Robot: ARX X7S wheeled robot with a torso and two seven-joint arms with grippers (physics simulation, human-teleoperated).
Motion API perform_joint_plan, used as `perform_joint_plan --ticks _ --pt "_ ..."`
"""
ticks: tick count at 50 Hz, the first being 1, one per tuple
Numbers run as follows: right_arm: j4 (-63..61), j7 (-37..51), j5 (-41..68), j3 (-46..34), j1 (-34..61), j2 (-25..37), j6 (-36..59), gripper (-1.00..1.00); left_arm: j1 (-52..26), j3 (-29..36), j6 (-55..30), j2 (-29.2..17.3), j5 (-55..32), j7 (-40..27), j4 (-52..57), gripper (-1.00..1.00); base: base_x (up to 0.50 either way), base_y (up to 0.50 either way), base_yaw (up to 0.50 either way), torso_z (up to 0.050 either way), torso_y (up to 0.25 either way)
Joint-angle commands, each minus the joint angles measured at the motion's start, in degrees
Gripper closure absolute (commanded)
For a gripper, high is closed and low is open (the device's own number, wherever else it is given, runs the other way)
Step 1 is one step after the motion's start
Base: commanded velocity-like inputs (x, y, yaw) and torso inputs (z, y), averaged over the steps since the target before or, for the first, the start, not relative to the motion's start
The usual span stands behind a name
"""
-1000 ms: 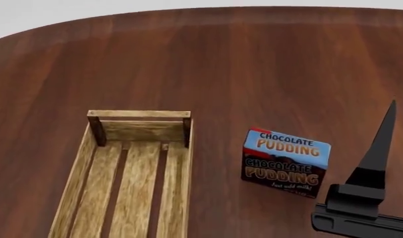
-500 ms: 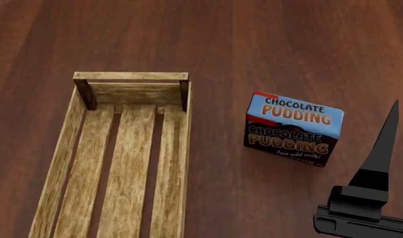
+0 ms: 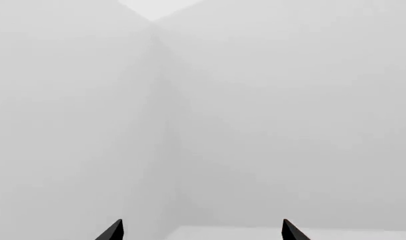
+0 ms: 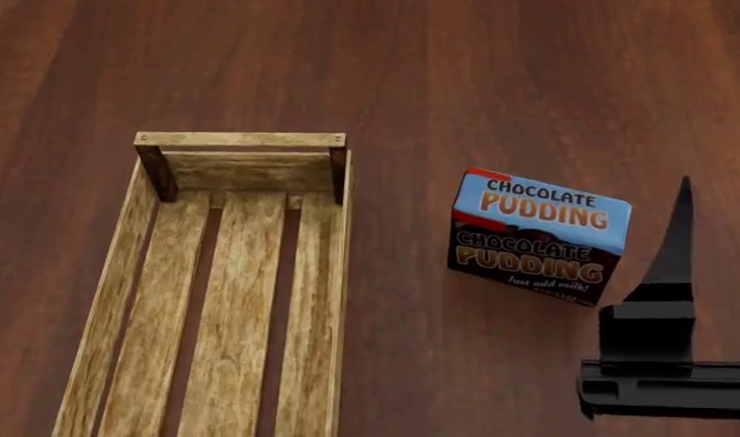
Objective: Stack the left bowl on the right bowl and place them in the tray.
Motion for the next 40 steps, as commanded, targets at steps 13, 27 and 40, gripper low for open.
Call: perform_joint_plan --ticks 13,27,40 --pt "8.4 10.0 58.4 -17.6 53.2 -16.4 41.6 -1.0 3.0 -9.5 -1.9 -0.4 -4.6 0.0 0.0 -1.0 0.0 0.0 0.0 0.0 0.0" --pt "6.4 4.0 56.9 -16.7 46.4 -12.5 42.9 -1.0 5.1 -11.1 -1.4 -0.4 -4.6 0.0 0.0 -1.0 0.0 0.0 0.0 0.0 0.0" --pt "3.1 -6.1 48.0 -14.2 33.2 -6.3 39.5 -1.0 6.6 -12.1 -0.8 -0.4 -4.7 0.0 0.0 -1.0 0.0 0.0 0.0 0.0 0.0"
